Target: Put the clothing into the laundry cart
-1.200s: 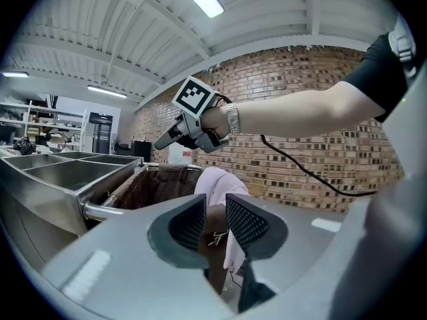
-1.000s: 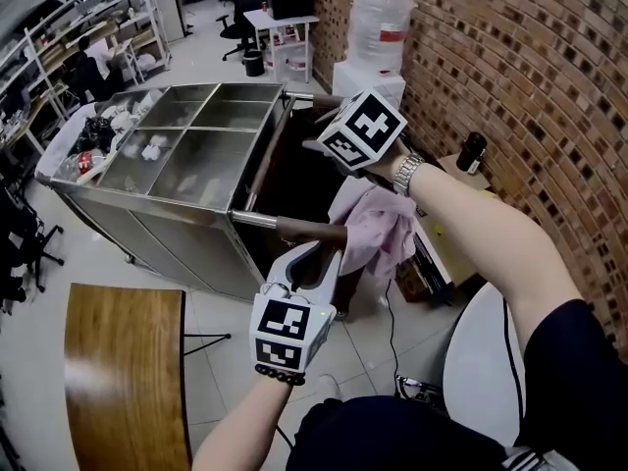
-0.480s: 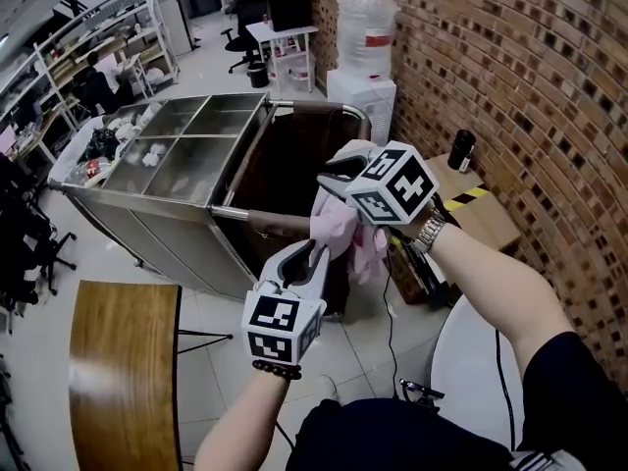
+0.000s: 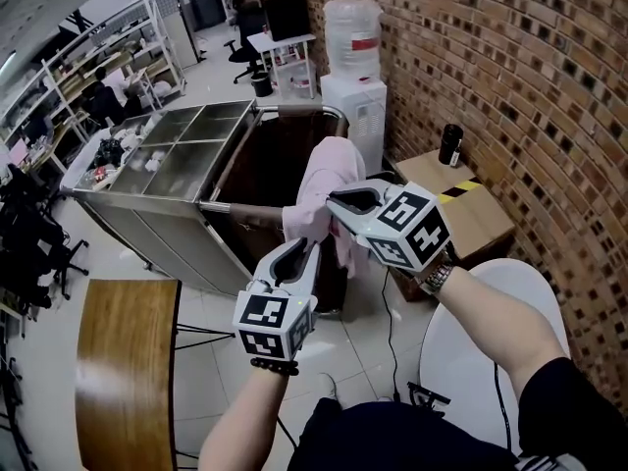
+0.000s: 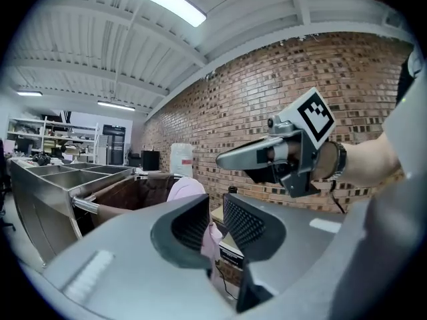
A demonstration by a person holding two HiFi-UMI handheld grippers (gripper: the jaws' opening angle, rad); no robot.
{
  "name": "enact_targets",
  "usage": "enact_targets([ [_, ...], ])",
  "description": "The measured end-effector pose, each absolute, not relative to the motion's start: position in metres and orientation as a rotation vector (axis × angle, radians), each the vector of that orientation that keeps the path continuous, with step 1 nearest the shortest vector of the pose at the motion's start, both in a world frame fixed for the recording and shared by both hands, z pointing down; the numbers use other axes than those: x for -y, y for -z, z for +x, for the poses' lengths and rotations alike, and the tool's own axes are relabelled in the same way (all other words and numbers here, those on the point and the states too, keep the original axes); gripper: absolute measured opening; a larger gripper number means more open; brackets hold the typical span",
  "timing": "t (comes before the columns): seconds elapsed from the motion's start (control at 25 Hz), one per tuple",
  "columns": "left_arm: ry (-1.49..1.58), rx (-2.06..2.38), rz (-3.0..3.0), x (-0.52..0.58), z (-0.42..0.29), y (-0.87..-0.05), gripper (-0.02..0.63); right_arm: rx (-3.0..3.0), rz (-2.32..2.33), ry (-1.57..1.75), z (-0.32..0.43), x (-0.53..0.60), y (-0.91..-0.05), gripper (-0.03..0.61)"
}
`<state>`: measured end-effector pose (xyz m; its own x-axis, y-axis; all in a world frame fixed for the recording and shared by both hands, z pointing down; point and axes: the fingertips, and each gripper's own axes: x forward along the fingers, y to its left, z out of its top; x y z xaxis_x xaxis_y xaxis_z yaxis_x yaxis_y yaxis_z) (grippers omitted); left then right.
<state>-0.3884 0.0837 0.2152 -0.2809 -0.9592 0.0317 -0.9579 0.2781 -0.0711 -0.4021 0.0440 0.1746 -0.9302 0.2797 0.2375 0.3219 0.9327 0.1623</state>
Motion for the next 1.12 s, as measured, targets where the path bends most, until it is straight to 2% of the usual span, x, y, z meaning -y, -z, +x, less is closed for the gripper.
enact_targets([
  [0.56, 0.090, -2.412, -1.765, -0.091, -0.301, -0.176, 0.003, 3.032, -0.421, 0.269, -0.290, -0.064, -0.168, 0.002],
  [1.12, 0.121, -2.405, -1.758, -0.098, -0.258, -0.185, 0.003, 3.096, -0.448, 0.204, -0.244, -0.082, -0.175, 0.002],
])
